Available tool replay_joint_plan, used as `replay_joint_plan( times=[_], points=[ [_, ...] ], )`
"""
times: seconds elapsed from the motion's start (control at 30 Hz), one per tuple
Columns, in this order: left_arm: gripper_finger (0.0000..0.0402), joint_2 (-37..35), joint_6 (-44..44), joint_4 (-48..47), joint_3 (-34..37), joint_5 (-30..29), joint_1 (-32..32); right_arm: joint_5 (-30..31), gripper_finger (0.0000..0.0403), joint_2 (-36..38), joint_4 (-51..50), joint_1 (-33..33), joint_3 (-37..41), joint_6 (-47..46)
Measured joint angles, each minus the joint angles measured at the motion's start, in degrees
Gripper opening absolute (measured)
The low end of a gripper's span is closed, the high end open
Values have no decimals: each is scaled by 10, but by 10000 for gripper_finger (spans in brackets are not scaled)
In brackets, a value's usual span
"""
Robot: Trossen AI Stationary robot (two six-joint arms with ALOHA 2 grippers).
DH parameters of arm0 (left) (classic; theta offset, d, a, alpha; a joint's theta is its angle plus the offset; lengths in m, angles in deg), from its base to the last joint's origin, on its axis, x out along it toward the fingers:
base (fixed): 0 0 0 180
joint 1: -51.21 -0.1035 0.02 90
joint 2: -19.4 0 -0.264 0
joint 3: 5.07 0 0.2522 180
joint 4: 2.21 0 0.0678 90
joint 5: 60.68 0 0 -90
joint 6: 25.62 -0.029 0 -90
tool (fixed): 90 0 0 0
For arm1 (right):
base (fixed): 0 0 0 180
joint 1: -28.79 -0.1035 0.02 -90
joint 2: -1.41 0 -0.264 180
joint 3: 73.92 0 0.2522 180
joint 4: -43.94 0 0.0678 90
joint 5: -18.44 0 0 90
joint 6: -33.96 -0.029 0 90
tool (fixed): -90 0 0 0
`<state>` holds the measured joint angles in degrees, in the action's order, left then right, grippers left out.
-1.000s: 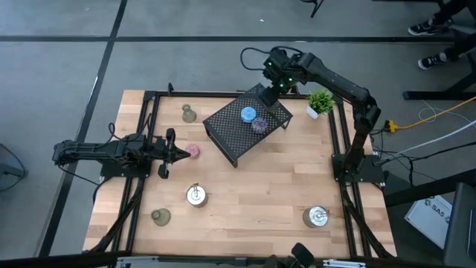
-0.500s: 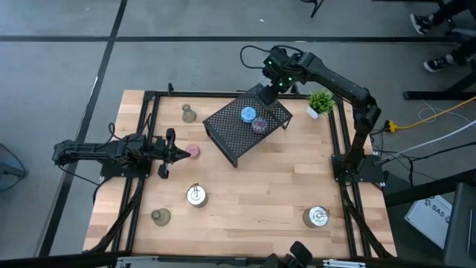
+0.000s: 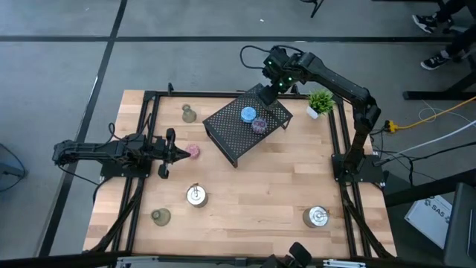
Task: Pick & Place candle stick holders
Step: Put the middle green glass candle holder on the shelf
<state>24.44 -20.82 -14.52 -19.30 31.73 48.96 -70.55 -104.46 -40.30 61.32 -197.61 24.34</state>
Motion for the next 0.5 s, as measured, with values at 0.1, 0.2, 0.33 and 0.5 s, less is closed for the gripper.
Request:
replay_joint_plan(
  times=[0.1,0.2,0.33,0.5],
  points=[
    [8,0,0,0,0,0,0,0,187,0,2,0,3,-3],
    [8,0,0,0,0,0,0,-2,187,0,4,-1,12,-6],
    [6,0,0,0,0,0,0,-2,187,1,6,-4,14,-5],
    [6,0,0,0,0,0,0,-2,187,1,9,-7,14,-4]
  ],
)
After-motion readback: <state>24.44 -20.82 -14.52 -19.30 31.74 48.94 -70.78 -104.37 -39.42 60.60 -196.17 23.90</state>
